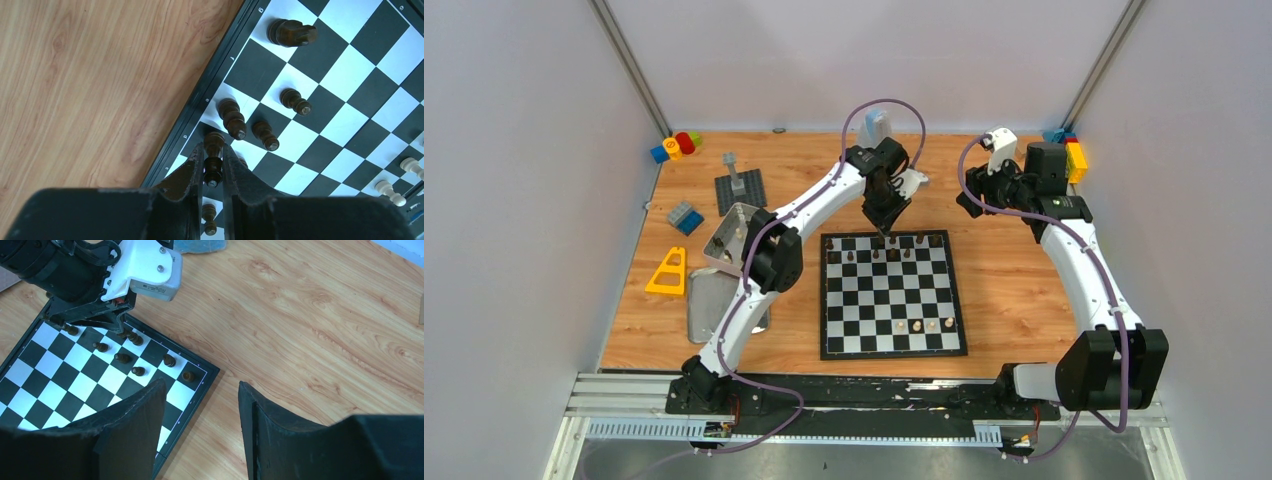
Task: Set up the chess pieces on the board
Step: Place the chess piece on the chessboard.
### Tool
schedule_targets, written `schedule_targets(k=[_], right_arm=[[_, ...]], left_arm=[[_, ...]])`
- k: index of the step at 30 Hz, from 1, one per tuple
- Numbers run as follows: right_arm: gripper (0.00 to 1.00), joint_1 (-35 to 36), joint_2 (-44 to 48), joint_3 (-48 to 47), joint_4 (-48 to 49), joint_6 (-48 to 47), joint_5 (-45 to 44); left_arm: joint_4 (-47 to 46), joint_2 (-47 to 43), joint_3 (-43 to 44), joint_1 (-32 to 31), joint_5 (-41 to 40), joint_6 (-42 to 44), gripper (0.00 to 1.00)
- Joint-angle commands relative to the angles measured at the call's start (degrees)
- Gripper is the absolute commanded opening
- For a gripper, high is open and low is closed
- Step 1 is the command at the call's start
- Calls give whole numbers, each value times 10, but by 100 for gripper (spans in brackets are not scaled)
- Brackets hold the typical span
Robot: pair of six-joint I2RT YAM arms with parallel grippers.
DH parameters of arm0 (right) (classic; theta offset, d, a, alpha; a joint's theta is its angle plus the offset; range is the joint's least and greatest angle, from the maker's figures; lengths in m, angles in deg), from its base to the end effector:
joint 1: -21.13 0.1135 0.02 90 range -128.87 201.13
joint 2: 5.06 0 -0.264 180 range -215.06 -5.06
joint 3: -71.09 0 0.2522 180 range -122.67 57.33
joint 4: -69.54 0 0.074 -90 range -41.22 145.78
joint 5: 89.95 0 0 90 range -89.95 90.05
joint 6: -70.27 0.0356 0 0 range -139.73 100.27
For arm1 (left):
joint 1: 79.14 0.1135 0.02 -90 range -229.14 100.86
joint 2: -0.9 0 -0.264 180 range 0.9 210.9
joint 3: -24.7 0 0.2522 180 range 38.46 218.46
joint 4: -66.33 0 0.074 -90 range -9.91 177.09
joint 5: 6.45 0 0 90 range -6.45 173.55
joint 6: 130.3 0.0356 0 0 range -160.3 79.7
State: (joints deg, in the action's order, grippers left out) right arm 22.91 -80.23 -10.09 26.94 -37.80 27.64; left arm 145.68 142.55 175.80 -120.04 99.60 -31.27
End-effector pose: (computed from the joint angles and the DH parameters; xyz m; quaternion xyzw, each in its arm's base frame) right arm 0.2873 0.0254 0.3322 -0.2551 0.8361 0.1490 0.4622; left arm 0.3813 -0.3433 0.2171 0.4336 0.8736 -0.1796 0.1284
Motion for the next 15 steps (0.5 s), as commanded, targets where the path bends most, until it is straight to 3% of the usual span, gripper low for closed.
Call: schedule_targets(k=[1, 15], right_arm=[[56, -2, 9, 3, 22, 0, 13], [56, -2, 5, 4, 23, -2, 17]], left_arm=[[5, 11, 29, -8, 12, -9, 16], [16, 19, 32, -8, 7, -6, 27]])
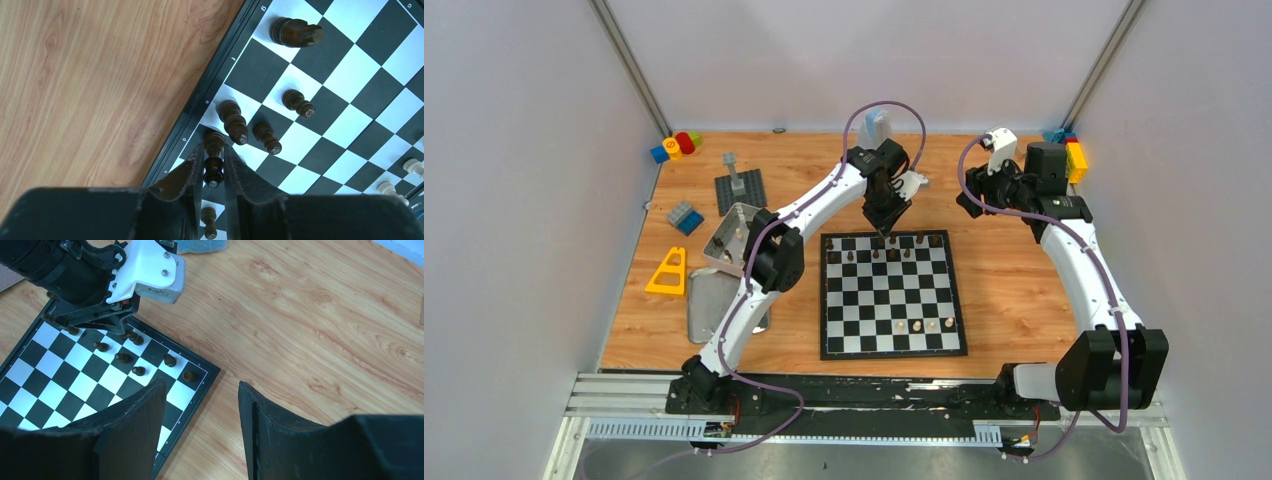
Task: Set up the chess pieces on the board
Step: Place the chess piece on the chessboard, then pick up the chess piece from the chessboard.
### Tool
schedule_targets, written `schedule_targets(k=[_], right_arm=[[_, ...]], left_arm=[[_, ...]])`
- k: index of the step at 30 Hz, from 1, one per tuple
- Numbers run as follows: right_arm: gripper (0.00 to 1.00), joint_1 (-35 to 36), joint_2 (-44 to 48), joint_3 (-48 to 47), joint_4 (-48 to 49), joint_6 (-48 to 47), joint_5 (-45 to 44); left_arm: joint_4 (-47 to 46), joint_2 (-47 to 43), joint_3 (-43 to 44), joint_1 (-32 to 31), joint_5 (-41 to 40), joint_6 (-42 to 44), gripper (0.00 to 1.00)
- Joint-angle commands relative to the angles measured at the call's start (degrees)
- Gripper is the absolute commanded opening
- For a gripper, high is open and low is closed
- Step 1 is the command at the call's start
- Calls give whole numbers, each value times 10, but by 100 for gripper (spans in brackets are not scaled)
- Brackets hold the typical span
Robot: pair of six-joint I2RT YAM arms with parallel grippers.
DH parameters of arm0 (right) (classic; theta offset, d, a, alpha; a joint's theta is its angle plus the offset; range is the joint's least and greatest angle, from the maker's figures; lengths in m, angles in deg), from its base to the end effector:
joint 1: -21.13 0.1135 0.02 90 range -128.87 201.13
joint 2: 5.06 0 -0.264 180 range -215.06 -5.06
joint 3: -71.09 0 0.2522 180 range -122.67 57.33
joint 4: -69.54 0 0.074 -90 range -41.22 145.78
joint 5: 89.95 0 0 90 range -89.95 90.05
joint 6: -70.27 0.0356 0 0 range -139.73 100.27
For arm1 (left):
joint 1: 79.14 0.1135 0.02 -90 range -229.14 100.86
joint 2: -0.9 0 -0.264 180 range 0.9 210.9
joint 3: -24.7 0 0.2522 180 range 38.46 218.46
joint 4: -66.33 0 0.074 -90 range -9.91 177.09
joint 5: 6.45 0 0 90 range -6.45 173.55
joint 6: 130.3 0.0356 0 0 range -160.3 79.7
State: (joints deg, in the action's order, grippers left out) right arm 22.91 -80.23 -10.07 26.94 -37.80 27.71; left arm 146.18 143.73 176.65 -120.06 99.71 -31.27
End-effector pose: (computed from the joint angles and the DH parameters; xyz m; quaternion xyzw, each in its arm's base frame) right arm 0.2873 0.0255 0.3321 -0.2553 0.8360 0.1496 0.4621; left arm 0.3827 -0.3449 0.2108 0.4335 0.8749 -0.1788 0.1213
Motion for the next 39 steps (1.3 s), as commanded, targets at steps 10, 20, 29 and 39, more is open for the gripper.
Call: schedule_targets(k=[10, 20, 29, 39], right_arm=[[56, -2, -3, 5, 22, 3, 43], [55, 7, -29, 3, 26, 34, 85], [54, 72, -76, -10, 43, 51, 44], [51, 167, -197, -74, 24, 21, -28]], left_arm=[[11, -20, 24, -7, -13, -2, 47], [-14, -131, -64, -5, -61, 25, 63], [-39, -283, -205, 35, -86, 40, 65], [-73, -418, -320, 98, -85, 28, 65]])
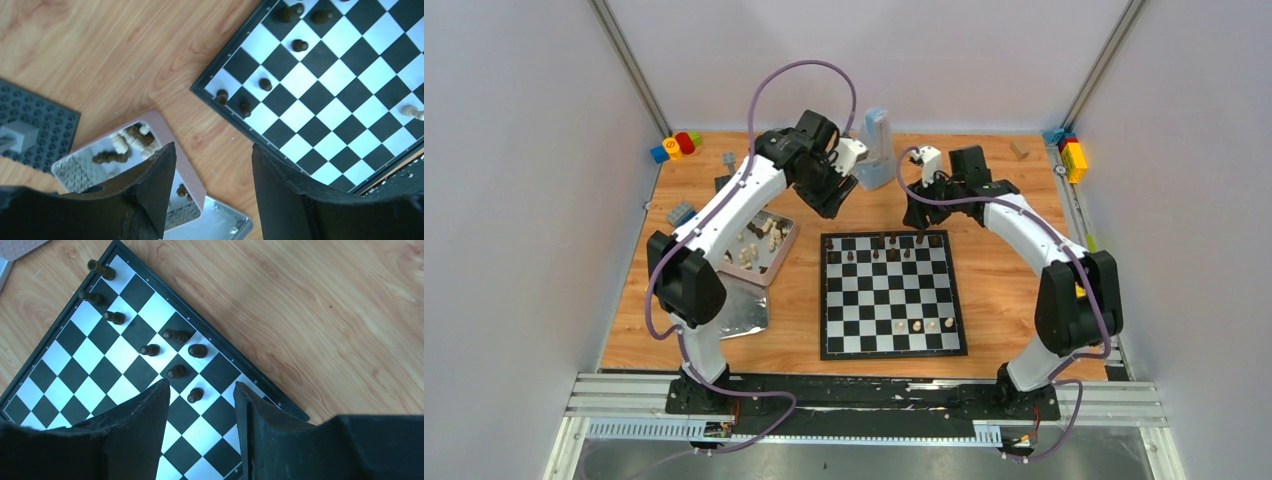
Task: Set up the chess pieces on the board
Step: Pick up the chess piece from the chessboard.
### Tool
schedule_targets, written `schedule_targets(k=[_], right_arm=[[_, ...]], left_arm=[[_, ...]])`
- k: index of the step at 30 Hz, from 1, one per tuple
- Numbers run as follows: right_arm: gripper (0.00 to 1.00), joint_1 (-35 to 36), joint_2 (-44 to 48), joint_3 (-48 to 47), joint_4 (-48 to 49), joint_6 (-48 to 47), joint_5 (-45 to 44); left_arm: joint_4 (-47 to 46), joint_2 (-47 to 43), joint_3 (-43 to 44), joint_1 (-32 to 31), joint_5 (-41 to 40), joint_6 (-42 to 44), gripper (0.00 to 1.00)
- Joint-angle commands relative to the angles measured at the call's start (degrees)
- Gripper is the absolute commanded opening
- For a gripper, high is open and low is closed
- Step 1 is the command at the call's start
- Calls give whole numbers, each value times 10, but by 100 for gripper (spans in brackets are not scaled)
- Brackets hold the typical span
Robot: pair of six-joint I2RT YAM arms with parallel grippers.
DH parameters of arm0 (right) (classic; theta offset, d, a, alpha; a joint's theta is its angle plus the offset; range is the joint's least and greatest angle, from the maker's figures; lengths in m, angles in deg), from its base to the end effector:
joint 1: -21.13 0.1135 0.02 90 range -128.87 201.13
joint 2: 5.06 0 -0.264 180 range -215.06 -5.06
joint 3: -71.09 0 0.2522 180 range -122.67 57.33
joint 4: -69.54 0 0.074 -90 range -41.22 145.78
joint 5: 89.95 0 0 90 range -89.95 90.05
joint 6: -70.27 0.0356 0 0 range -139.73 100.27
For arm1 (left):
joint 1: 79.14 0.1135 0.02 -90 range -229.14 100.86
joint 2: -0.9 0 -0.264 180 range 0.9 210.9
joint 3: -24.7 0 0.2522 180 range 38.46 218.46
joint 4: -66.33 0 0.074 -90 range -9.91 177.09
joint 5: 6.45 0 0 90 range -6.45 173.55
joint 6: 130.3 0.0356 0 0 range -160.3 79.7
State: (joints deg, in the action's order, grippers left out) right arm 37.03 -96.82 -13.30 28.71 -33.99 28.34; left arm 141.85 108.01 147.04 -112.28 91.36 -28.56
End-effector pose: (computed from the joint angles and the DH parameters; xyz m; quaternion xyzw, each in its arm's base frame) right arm 0.3305 0.1117 0.2665 -0.3199 0.8520 0.2332 0.3426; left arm 0.3282 -0.2201 0.3372 0.3842 0.8846 -0.1122 0.2391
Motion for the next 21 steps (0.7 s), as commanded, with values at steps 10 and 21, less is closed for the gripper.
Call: schedule_targets(k=[10, 21], right_arm=[[47, 78, -115, -84, -17, -39, -69], [39, 92, -129, -79, -20, -45, -93]], left_arm=[[-47, -123, -77, 44, -8, 4, 66], [-52, -129, -84, 44, -9, 4, 66]])
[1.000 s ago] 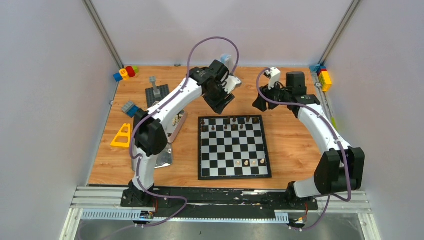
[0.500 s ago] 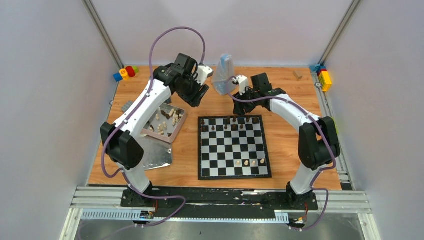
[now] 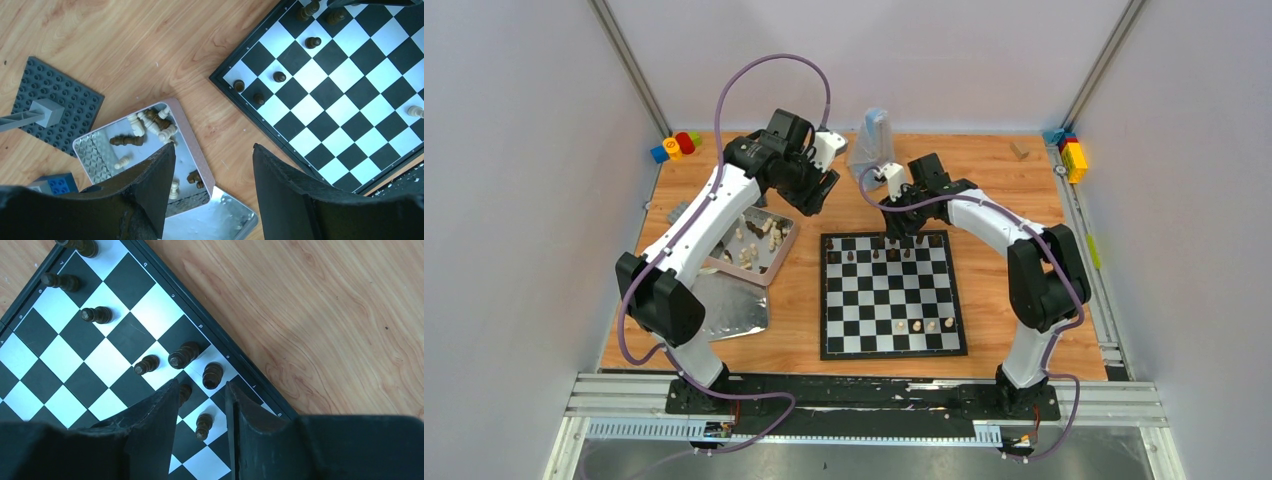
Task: Set up the chess pieces on the board
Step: Pick up the chess piece from the chessboard.
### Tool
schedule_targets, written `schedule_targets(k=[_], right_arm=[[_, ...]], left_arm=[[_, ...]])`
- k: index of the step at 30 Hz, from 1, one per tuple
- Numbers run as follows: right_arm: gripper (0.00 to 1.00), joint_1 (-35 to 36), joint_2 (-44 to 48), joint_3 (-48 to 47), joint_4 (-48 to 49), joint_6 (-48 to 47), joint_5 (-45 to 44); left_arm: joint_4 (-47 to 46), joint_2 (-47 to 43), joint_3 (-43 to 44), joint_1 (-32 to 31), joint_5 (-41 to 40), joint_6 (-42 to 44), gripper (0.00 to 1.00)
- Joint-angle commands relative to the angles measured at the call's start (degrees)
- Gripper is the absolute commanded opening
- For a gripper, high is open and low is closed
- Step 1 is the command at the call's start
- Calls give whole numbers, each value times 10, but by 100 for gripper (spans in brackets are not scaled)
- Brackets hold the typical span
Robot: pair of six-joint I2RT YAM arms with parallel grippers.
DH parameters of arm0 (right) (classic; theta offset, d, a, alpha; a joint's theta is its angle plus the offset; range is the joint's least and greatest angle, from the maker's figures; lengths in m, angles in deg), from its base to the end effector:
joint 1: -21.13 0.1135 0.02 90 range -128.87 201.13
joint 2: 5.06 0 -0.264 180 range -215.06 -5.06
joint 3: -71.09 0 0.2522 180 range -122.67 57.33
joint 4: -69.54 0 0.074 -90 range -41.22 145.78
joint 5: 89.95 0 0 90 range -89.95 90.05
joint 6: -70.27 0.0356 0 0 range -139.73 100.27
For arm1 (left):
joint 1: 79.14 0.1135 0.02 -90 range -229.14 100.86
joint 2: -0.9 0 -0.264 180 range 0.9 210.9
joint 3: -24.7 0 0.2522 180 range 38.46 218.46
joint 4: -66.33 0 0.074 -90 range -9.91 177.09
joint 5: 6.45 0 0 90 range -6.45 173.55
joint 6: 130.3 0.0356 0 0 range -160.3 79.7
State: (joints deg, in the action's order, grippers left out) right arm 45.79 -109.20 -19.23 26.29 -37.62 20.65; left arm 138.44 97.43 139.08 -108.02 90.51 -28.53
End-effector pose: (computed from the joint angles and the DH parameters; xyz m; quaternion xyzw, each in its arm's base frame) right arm 0.3471 0.1732 0.2192 -0.3896 0.8608 0.1876 0.2683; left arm 0.3078 -0.1747 0.3643 0.3474 0.8844 -0.1027 0.2943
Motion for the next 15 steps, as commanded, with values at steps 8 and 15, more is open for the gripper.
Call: schedule_targets(k=[8, 15], right_arm=[[36, 9, -25, -30, 4, -12, -22], [27, 15, -39, -43, 4, -15, -30]], left_arm=[[-20, -27, -10, 3, -6, 6, 66], [-22, -30, -13, 4, -10, 8, 66]])
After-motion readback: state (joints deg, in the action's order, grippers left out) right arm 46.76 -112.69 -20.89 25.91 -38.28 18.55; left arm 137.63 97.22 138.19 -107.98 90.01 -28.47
